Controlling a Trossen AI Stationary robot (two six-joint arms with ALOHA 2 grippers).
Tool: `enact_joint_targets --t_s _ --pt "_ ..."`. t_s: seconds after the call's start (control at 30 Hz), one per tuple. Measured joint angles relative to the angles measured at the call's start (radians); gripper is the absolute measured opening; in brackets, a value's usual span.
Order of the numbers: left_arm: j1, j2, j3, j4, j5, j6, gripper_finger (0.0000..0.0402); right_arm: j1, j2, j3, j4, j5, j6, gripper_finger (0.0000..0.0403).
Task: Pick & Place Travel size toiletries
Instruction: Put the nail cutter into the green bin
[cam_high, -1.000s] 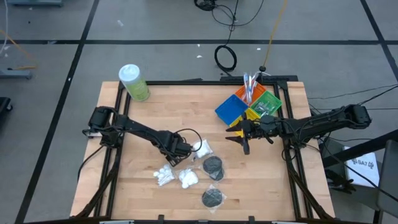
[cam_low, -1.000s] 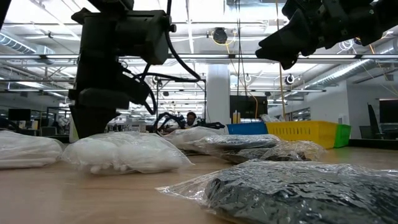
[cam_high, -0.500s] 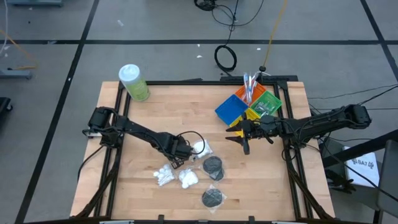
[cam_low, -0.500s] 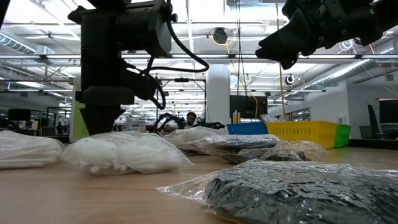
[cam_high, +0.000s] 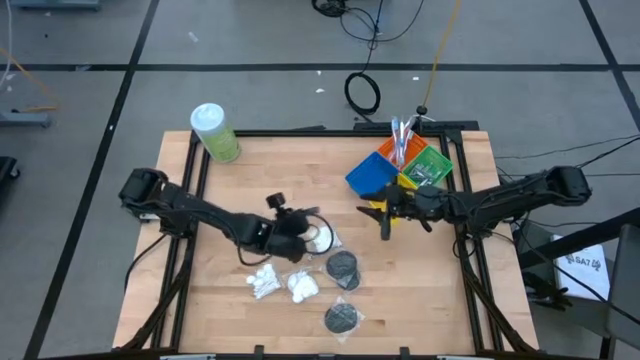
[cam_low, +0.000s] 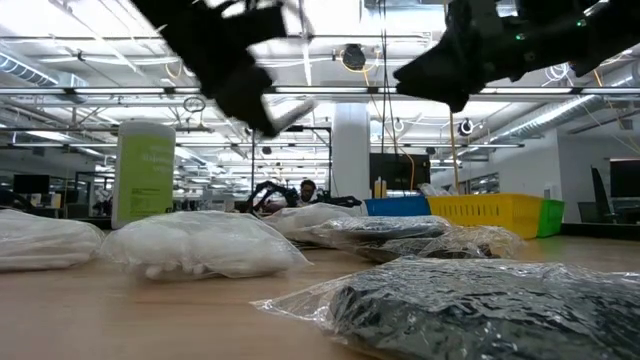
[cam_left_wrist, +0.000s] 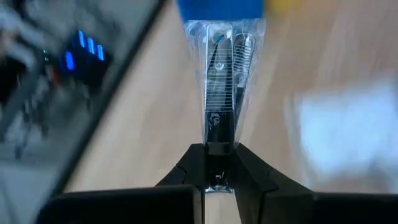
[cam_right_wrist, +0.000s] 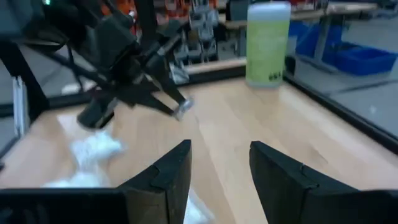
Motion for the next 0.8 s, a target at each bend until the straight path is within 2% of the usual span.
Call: enact_joint_targets --t_s 0.17,0.3,0.47,0.63,0.8 --pt "0.03 0.014 0.001 0.285 0.016 0.339 0.0035 -0.001 0.138 0.0 0.234 0.004 0.017 0.0151" --pt "0.066 0.012 0.002 0.381 0.036 0.521 0.0035 -0.015 0.244 0.0 0.384 0.003 0.002 0.0158" --pt "0.103 0.013 0.002 0.389 0.038 0.633 0.0035 -0.038 0.318 0.019 0.426 0.002 0.096 0.0197" --pt "0.128 0.012 0.0 0.378 0.054 0.673 0.0035 -0.055 0.39 0.075 0.422 -0.023 0.155 0.0237" --pt "0.145 0.012 0.0 0.384 0.064 0.696 0.0035 -0.062 0.422 0.129 0.414 -0.039 0.156 0.0251"
